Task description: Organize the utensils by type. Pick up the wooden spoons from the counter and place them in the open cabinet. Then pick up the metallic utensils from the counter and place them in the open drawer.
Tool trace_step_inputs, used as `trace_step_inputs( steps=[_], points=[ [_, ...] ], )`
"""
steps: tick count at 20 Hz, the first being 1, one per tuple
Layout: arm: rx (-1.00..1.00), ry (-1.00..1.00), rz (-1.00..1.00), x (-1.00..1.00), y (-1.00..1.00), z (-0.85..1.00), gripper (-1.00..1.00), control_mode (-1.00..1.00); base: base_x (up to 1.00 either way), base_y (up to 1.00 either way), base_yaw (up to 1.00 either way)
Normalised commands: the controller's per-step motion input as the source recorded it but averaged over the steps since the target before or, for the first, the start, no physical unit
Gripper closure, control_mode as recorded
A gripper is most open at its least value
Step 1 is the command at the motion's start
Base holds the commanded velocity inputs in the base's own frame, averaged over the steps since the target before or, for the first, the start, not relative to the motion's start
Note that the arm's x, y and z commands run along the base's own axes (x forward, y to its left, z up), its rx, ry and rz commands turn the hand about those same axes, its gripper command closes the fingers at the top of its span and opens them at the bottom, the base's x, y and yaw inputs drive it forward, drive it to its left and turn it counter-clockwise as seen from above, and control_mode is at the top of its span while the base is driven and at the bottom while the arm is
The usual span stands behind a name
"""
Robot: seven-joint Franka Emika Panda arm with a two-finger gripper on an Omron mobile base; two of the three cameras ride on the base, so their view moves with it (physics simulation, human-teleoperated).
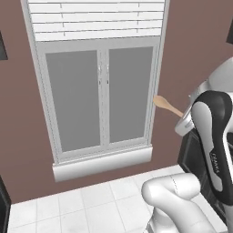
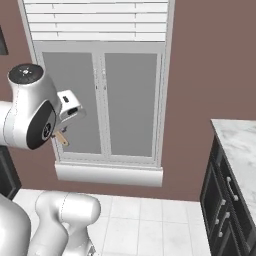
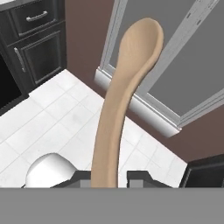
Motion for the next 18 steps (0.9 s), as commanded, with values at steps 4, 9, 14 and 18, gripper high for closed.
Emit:
trace_step_inputs(
  steps=[4,9,14,18],
  points=[
    [0.0,0.0,0.0,0.0,0.0,0.0,1.0,1.0,0.0,0.0,0.0],
    [0.0,0.0,0.0,0.0,0.0,0.0,1.0,1.0,-0.07,-0.05,0.14],
    [0.0,0.0,0.0,0.0,0.0,0.0,1.0,1.0,0.77,0.23,0.58],
    [0.0,0.0,0.0,0.0,0.0,0.0,1.0,1.0,0.67,0.09,0.73]
  ],
)
